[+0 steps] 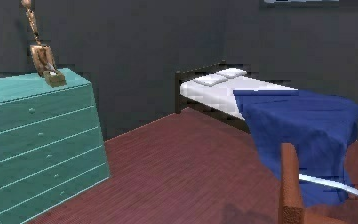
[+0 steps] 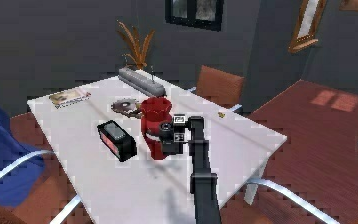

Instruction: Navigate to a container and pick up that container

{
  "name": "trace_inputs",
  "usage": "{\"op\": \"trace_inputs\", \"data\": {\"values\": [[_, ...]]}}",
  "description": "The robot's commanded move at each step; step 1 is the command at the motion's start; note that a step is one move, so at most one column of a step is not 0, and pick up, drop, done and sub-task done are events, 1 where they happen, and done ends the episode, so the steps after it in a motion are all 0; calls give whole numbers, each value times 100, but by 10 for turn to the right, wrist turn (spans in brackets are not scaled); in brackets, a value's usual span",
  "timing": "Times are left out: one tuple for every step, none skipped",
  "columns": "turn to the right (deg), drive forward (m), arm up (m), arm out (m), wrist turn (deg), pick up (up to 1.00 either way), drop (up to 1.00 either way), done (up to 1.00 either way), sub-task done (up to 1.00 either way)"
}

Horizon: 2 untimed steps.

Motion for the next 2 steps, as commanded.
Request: {"op": "trace_inputs", "data": {"values": [[0, 0, 0, 0, 0, 100, 0, 0, 0], [0, 0, 10, 0, 0, 0, 0, 0, 0]]}}
